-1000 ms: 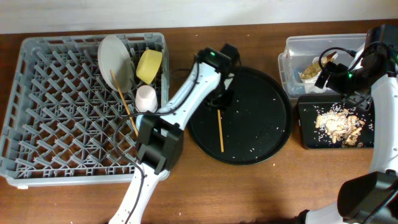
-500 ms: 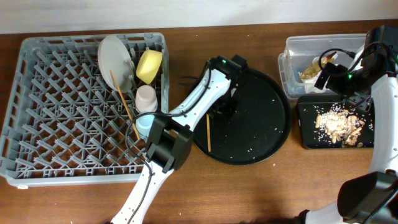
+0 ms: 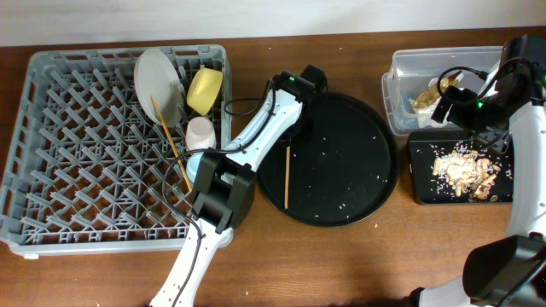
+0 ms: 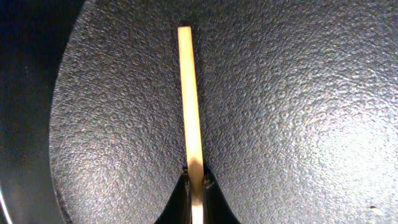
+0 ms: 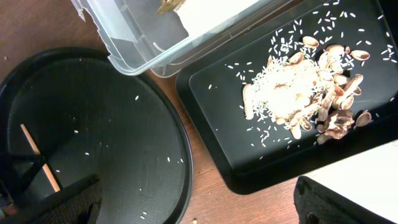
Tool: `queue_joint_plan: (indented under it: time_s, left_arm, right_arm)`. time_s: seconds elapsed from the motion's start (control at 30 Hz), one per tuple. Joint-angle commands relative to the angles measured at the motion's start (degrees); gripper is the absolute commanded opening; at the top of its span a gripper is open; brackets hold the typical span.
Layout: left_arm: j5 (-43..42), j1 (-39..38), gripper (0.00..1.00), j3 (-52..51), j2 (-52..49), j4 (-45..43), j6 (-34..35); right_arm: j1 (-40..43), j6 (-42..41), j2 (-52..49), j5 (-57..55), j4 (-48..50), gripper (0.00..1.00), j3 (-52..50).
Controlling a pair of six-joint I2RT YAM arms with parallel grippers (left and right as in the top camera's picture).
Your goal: Sort waste into correct bins and load items into the dishwasher rack
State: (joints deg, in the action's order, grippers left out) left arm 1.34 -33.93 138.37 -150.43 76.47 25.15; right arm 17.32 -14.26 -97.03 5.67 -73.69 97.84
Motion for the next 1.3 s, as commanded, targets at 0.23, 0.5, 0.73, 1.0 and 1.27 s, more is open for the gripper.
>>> queue_joint_plan:
  time_s: [0.23, 0.5, 0.73, 1.0, 1.27]
  left_arm:
    - [-5.03, 14.82, 0.00, 28.61, 16.26, 20.28, -16.31]
    - [10.49, 33.20, 0.00, -29.09, 40.02, 8.61, -20.22]
    - [6.54, 33.57, 0.10, -38.51, 39.98, -3.63, -20.52]
    - [2.10, 33.57, 0.62, -38.36, 40.02, -3.93, -20.52]
    - [-4.20, 30.42, 0.83, -28.13, 52.37, -3.56, -20.50]
  right_arm:
    - [-0.04, 0.55, -0.11, -0.31, 0.07, 0.99, -0.17]
    - [-0.04, 0.52, -0.11, -0.26, 0.55, 1.00, -0.17]
    - [-0.04, 0.52, -0.11, -0.26, 0.55, 1.00, -0.17]
    - [-0.04, 0.55, -0.11, -0.28, 0.55, 1.00, -0.17]
    - [-0.07, 0.57, 0.50, 0.35, -1.14, 0.97, 1.18]
